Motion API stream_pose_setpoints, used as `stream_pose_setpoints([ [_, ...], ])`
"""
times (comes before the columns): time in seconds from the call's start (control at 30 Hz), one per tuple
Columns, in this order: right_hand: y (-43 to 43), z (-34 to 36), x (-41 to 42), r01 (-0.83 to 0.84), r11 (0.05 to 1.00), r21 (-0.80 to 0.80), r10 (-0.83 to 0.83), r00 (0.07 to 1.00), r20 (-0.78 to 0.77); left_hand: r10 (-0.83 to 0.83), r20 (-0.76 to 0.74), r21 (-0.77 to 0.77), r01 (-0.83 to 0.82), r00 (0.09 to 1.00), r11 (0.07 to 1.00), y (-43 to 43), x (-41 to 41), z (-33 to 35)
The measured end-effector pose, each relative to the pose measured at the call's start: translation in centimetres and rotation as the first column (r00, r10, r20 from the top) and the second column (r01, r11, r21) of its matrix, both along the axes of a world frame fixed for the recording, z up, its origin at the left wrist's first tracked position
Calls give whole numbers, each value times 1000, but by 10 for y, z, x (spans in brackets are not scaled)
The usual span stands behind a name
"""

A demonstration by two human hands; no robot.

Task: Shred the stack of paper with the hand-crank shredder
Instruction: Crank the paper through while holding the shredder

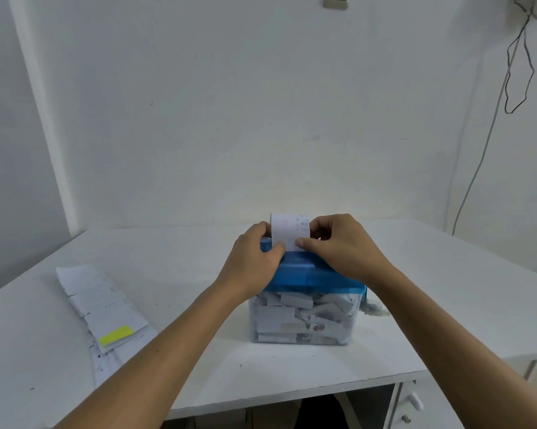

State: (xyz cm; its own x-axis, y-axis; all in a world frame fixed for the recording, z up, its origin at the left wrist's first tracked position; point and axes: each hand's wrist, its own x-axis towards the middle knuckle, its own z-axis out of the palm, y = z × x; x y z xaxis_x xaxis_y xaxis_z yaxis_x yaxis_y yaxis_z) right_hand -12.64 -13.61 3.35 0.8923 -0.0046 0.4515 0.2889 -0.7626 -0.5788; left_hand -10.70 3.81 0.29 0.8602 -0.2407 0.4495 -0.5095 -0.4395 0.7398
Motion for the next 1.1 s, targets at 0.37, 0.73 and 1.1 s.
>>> stream_pose_setpoints([
  [0.37, 0, -1, -1, 18, 998, -59, -18, 1000, -11, 149, -161, -50, -159, 976, 986, -17, -10, 25],
  [0.73, -18, 4, -14, 59, 990, 131, -79, 985, 156, 252, 44, 146, -256, 967, 956, -22, -13, 14],
  [1.1, -52, -127, -71, 219, 939, -267, -217, 975, 36, 251, 88, 158, -263, 964, 952, -23, -12, 11],
])
